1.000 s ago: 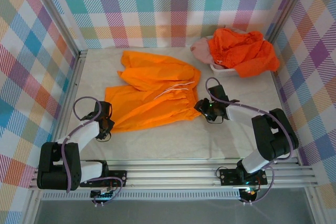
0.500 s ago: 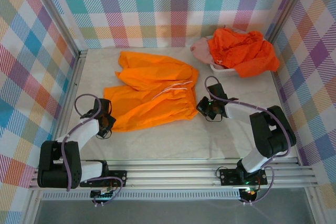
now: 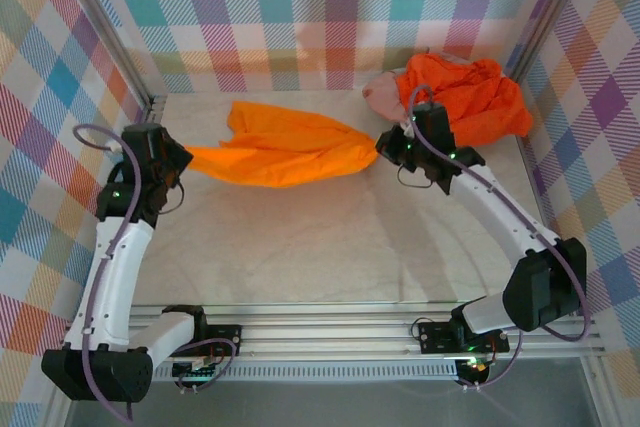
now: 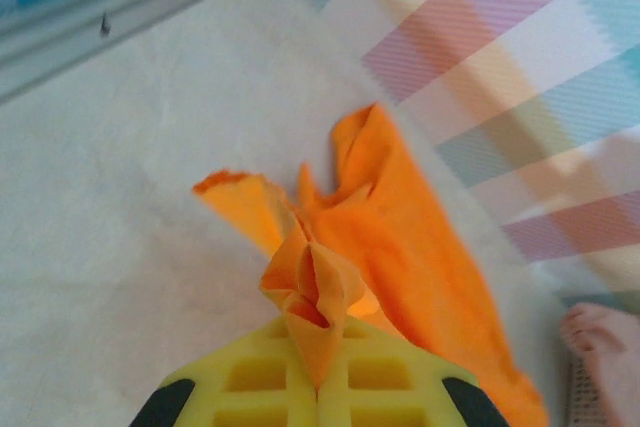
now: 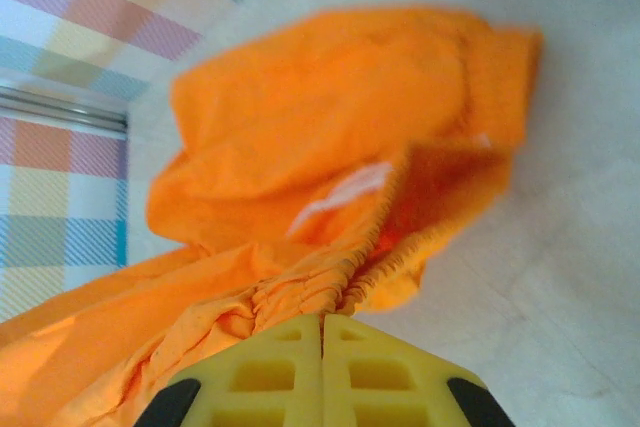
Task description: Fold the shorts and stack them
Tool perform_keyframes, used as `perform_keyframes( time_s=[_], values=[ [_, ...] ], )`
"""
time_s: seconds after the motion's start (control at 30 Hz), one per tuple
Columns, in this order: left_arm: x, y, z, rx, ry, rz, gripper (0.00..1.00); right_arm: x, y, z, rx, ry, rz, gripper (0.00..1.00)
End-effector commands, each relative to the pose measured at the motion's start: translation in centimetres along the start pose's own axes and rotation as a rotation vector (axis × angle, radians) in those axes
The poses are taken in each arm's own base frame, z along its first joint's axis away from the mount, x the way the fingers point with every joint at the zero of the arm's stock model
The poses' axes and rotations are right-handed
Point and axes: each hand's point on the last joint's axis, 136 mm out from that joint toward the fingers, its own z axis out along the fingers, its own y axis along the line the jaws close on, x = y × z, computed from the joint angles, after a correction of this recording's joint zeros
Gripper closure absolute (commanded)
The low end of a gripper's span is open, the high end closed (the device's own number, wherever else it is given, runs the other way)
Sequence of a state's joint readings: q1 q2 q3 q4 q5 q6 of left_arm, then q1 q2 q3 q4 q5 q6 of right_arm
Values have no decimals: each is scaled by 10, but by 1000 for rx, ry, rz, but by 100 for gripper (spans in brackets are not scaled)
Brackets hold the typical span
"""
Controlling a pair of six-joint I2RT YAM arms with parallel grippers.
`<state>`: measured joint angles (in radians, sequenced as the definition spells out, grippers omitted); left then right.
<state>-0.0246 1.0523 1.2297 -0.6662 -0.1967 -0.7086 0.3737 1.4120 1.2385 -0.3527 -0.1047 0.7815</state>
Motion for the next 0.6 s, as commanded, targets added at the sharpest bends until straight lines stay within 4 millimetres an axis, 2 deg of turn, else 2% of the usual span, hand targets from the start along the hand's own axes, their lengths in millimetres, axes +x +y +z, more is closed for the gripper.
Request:
perform_keyframes(
  time_s=[0.0, 0.13, 0.2, 0.3, 0.43, 0.57],
  values=[
    [-36, -16, -22, -20, -69, 85, 100, -30, 35, -27, -55, -67, -97, 100],
    [-89, -60, -59, 62, -177, 112, 100, -62, 91, -58, -198, -148, -158, 100],
    [-113, -77, -78, 95, -233, 121, 100, -76, 120, -78, -280, -190, -192, 100],
    [-139, -96, -101, 124, -292, 135, 100, -93, 151, -107, -365, -257, -237, 100],
    [-166, -111, -129, 157, -373, 138, 100, -104, 180, -138, -460, -315, -286, 100],
    [-189, -121, -158, 197, -466, 130, 100, -105, 197, -161, -532, -349, -317, 100]
  ],
)
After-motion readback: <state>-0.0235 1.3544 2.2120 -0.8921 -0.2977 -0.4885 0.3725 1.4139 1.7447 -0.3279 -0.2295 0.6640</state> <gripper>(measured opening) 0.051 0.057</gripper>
